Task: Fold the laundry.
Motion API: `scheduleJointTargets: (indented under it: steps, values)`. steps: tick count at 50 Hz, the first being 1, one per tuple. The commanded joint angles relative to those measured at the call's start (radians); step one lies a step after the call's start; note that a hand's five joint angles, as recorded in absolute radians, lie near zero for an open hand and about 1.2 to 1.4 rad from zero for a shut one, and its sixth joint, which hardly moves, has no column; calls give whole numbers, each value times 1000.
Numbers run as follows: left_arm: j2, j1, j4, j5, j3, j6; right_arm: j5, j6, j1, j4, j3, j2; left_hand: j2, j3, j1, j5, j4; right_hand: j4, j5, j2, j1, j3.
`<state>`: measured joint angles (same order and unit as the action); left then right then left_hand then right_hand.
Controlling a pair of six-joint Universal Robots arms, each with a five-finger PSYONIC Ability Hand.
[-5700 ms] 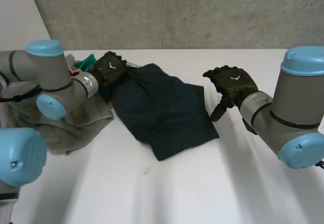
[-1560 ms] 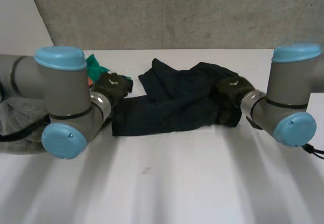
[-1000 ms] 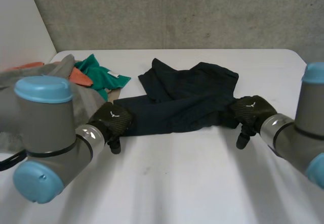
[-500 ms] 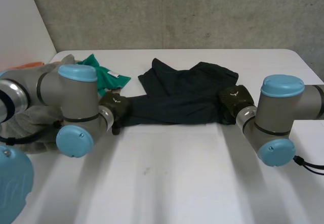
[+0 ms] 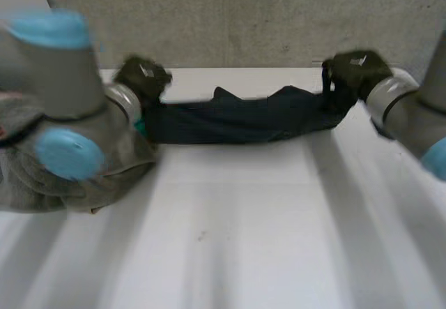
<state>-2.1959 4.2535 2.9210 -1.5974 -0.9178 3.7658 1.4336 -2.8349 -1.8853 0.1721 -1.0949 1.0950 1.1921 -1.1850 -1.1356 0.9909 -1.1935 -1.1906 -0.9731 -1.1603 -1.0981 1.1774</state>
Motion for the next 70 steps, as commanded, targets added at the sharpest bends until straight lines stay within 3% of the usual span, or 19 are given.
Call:
scheduleJointTargets:
  steps: [1, 9, 19, 22, 25, 30, 33, 44, 50, 57, 65, 70]
  values:
    - [374, 23, -160, 59, -18, -145, -70, 6, 46, 212, 211, 123, 204, -211, -261, 231, -203, -206, -249, -236, -298, 219]
    - [472, 37, -224, 143, 43, -212, -67, 6, 84, 337, 426, 91, 204, -211, -261, 231, -203, -206, -249, -236, -298, 219]
    - [170, 36, -177, 114, 148, -212, -33, 37, 23, 325, 406, -84, 204, -211, -261, 231, -203, -206, -249, -236, -298, 219]
    - [58, 34, -137, 106, 240, -213, -10, 42, -1, 224, 411, -133, 204, -211, -261, 231, -203, -206, -249, -236, -298, 219]
    - [-18, 42, -19, 105, 422, -222, 28, 31, -17, 3, 475, -167, 204, -211, -261, 231, -203, -206, -249, -236, -298, 219]
    - [10, 36, 240, 73, 643, -293, 109, -50, -23, -363, 585, -153, 204, -211, -261, 231, -203, -206, -249, -236, -298, 219]
    - [41, 29, 311, 60, 640, -313, 84, -124, -20, -424, 593, -136, 204, -211, -261, 231, -203, -206, -249, -236, -298, 219]
    - [183, 26, 363, 34, 219, -322, 35, -150, -11, -296, 534, -145, 204, -211, -261, 231, -203, -206, -249, -236, -298, 219]
    - [209, 16, 363, 48, -108, -325, -33, -150, 31, -197, 334, -156, 204, -211, -261, 231, -203, -206, -249, -236, -298, 219]
    - [157, -24, 349, 59, -413, -314, -123, -72, 54, -195, 6, -193, 204, -211, -261, 231, -203, -206, -249, -236, -298, 219]
    - [153, -55, 233, 43, -564, -267, -136, 103, 80, -149, -192, -167, 204, -211, -261, 231, -203, -206, -249, -236, -298, 219]
    - [215, -87, 97, 40, -610, -265, -133, 186, 80, -7, -253, -64, 204, -211, -261, 231, -203, -206, -249, -236, -298, 219]
